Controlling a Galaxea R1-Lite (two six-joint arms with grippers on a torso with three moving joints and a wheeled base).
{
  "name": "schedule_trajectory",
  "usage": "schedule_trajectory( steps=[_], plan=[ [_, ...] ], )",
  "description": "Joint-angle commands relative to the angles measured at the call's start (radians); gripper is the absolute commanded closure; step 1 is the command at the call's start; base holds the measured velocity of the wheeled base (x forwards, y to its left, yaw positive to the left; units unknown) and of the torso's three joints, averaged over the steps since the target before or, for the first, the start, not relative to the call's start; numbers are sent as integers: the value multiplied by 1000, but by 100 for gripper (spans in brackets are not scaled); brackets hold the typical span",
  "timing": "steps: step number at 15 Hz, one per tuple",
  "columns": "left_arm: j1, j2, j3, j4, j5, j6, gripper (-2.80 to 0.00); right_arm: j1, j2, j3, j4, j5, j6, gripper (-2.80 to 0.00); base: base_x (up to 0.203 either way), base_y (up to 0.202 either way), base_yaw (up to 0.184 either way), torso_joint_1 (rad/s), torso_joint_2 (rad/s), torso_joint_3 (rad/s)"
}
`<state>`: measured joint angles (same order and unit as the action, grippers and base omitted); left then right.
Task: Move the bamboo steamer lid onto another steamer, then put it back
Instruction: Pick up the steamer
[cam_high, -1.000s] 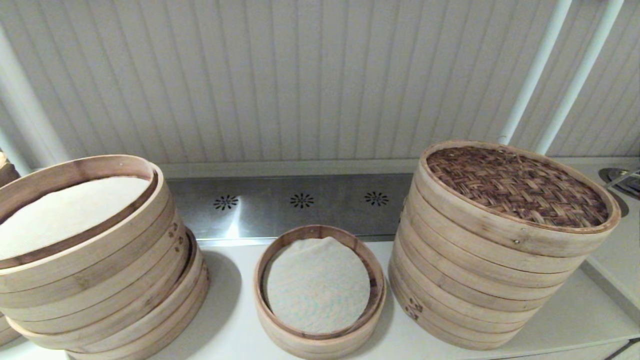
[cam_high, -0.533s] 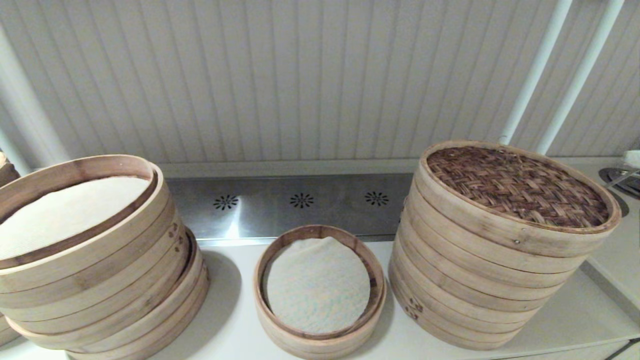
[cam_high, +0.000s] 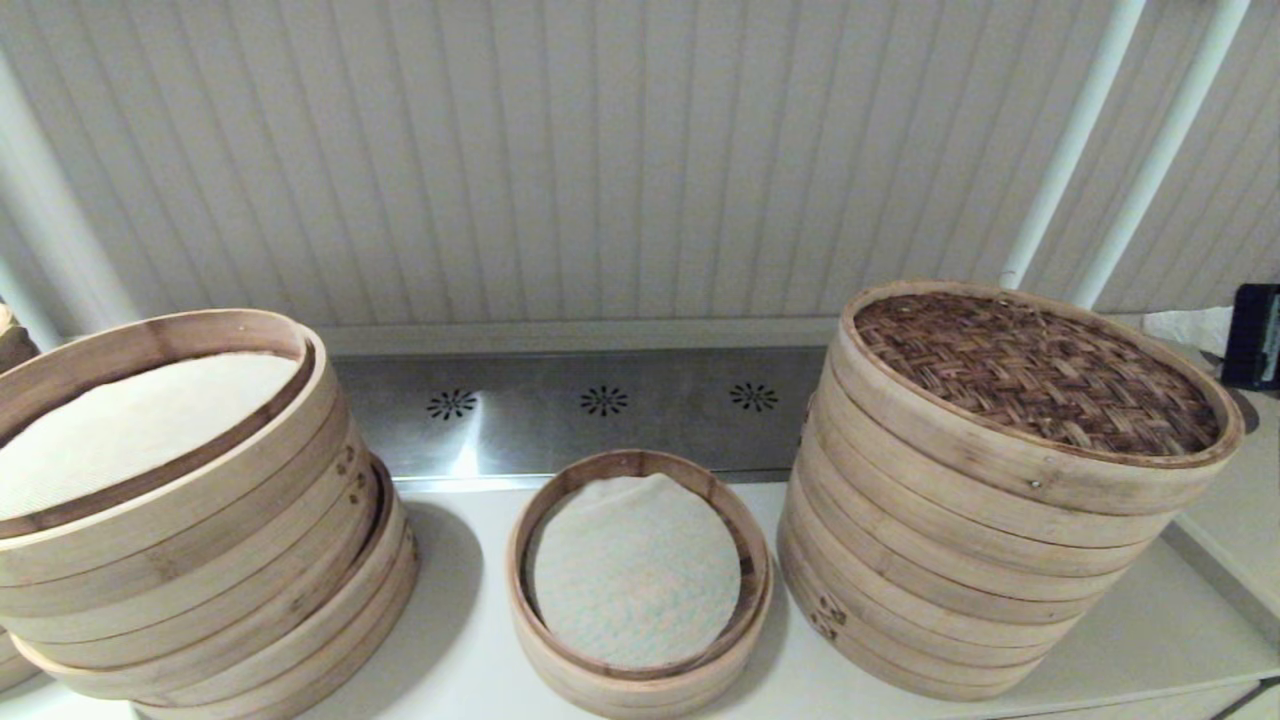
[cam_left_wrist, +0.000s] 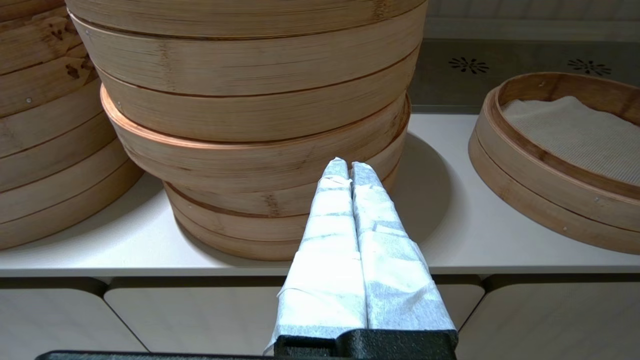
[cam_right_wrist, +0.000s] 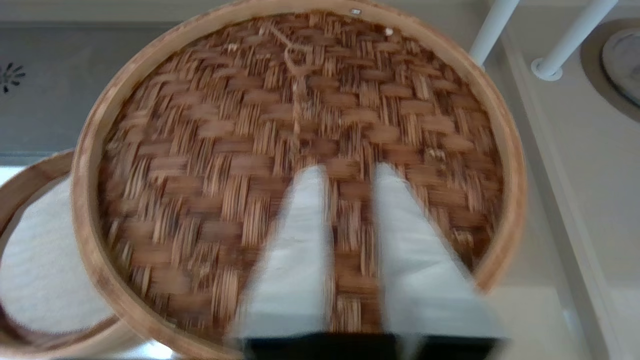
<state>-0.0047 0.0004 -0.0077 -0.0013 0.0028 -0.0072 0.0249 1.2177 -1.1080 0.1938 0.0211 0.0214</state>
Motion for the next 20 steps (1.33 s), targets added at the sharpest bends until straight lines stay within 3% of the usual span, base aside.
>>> schedule_trajectory(
  steps=[1,9,13,17,18,20],
  plan=[
    [0,0,0,0,0,0,0,1,61,-26,1,1,1,-280,0,0,0,0,0,0],
    [0,0,0,0,0,0,0,30,237,-85,-50,-10,-4,-280,0,0,0,0,0,0],
    [0,0,0,0,0,0,0,63,299,-93,-162,-113,-4,-280,0,0,0,0,0,0],
    [0,0,-1,0,0,0,0,82,305,-107,-163,-122,-3,-280,0,0,0,0,0,0],
    [0,0,0,0,0,0,0,82,303,-108,-163,-122,-1,0,0,0,0,0,0,0],
    [0,0,0,0,0,0,0,81,299,-110,-160,-122,3,0,0,0,0,0,0,0]
  ],
)
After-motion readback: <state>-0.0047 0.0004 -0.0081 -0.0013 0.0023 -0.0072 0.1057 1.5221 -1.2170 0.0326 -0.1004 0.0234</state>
